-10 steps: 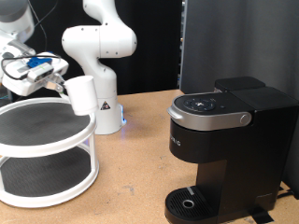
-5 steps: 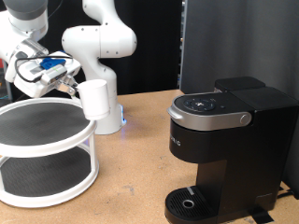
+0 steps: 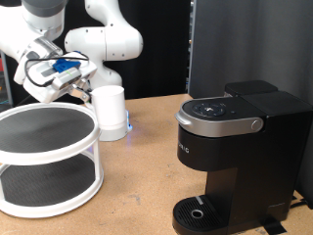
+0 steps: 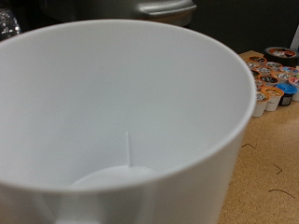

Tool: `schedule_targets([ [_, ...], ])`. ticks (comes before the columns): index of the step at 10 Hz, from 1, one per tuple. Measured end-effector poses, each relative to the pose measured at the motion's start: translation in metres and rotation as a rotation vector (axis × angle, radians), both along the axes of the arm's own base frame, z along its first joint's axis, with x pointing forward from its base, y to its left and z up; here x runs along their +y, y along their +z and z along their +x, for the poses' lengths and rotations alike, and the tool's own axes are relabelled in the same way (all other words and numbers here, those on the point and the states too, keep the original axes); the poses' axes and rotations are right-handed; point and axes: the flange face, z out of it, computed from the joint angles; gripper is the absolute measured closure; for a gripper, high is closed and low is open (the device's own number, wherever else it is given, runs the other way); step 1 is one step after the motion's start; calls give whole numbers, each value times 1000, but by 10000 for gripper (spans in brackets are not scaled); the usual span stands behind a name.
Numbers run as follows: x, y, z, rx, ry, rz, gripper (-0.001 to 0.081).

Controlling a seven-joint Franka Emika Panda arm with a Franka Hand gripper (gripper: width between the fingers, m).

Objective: Make a cup of coffee with the keurig machine

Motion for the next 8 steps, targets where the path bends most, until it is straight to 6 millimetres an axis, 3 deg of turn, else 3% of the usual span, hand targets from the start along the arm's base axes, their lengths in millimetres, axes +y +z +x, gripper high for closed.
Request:
schedule_targets([
  [6,24,-4,27,33,-28,-46,738],
  [8,25,-5,27,34,-22,-36,738],
])
